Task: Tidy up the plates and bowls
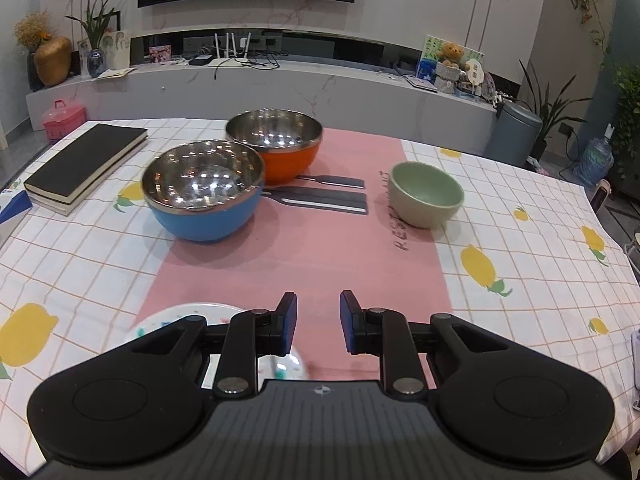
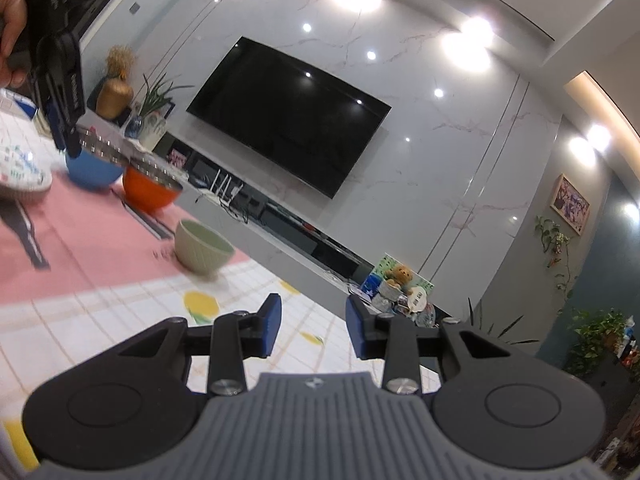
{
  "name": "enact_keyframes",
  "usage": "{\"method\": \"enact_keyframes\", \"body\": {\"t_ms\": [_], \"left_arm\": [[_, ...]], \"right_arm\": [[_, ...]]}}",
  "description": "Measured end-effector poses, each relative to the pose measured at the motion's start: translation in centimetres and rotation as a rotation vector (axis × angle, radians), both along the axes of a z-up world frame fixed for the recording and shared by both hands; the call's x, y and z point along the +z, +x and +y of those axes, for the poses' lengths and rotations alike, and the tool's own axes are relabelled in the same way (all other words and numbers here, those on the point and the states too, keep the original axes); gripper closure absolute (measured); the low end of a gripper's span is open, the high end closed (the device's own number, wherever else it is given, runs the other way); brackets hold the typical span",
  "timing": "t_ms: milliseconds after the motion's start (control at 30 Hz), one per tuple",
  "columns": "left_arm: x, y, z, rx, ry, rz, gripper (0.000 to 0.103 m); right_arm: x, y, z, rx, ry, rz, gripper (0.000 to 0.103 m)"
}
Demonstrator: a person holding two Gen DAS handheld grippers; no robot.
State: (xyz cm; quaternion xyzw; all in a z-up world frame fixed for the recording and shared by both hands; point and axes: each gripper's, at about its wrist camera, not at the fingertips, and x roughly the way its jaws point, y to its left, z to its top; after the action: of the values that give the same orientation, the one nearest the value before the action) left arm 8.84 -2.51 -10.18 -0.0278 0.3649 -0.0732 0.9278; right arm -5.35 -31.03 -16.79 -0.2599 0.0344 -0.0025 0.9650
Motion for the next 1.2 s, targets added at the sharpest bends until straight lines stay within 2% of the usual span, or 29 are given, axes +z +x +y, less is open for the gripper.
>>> {"method": "enact_keyframes", "body": {"t_ms": [67, 200, 333, 500, 567, 600, 667, 800, 967, 1033, 1200], "left_arm": [[0.1, 0.3, 0.9, 0.003, -0.005, -0.003, 0.077], [0.6, 1.0, 2.8, 0.016, -0.019, -0.020, 0.073], [1.0, 1.9, 5.1, 0.037, -0.053, -0.041, 0.057], [1.3, 3.2, 7.7, 0.074, -0.083, -0.059, 0.053], [1.7, 3.4, 8.6, 0.083, -0.104, -0.066, 0.053], [1.9, 3.4, 9.0, 0.081, -0.111, -0.078, 0.053], [2.1, 3.2, 9.4, 0.072, -0.113, -0.101, 0.053], [1.7, 3.3, 9.7, 0.068, -0.122, -0.092, 0.053], [0.9, 3.7, 8.1, 0.054, -0.123, -0.060, 0.053], [0.9, 3.6, 7.0, 0.043, -0.115, -0.054, 0.053], [1.7, 3.4, 4.0, 0.020, -0.097, -0.059, 0.053]], "right_arm": [[0.5, 0.7, 0.9, 0.001, 0.028, 0.001, 0.068], [1.9, 2.4, 2.6, -0.003, 0.131, 0.026, 0.058], [3.3, 5.5, 4.9, -0.036, 0.233, 0.120, 0.056], [4.4, 9.9, 7.2, -0.094, 0.394, 0.274, 0.055], [4.3, 10.6, 7.7, -0.147, 0.399, 0.274, 0.055], [4.1, 10.3, 7.7, -0.159, 0.393, 0.245, 0.055], [3.4, 9.1, 7.6, -0.186, 0.312, 0.175, 0.055], [0.9, 4.5, 6.0, -0.193, 0.039, 0.043, 0.052], [-2.1, -0.7, 1.1, -0.225, -0.199, 0.001, 0.051], [-3.2, -1.7, -0.7, -0.217, -0.256, 0.024, 0.051], [-4.6, -3.1, -3.6, -0.202, -0.297, 0.016, 0.051]]}}
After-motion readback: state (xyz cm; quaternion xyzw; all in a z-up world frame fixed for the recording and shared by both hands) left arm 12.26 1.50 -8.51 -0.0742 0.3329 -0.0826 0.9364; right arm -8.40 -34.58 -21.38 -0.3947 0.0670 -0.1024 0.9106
